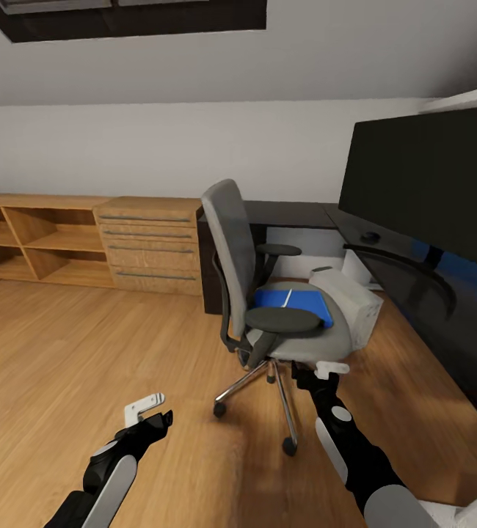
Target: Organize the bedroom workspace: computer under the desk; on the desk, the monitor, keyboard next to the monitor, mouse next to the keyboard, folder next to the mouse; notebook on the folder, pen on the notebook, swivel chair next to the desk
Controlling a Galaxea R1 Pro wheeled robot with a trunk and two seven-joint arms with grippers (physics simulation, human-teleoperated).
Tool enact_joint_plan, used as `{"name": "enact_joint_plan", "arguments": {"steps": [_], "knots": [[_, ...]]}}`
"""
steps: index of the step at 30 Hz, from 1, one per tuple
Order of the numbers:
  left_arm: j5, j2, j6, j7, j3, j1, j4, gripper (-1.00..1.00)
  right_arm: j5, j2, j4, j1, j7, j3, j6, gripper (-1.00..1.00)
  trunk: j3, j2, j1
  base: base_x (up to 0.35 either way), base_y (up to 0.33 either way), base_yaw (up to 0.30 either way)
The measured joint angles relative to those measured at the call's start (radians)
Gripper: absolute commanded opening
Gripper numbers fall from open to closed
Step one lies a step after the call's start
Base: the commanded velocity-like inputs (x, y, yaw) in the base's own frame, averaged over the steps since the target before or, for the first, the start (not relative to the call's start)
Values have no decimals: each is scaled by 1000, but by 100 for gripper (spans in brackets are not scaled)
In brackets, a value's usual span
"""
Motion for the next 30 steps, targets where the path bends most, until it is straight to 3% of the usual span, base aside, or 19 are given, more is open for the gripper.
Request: {"name": "enact_joint_plan", "arguments": {"steps": [8,21,25,30], "knots": [[0,0,-1,1,0,0,0,100,-1,0,0,0,0,0,1,100,8,0,0,0,0,-202],[-1,1,-2,2,0,0,-1,100,-7,1,2,0,1,-4,2,100,10,0,0,0,0,-31],[-1,1,-2,2,0,0,-1,100,-54,-1,4,-1,0,-32,6,100,10,0,0,0,0,-1],[-1,1,-2,2,0,0,-1,100,-167,-4,4,-3,0,-63,8,100,10,0,0,0,0,0]]}}
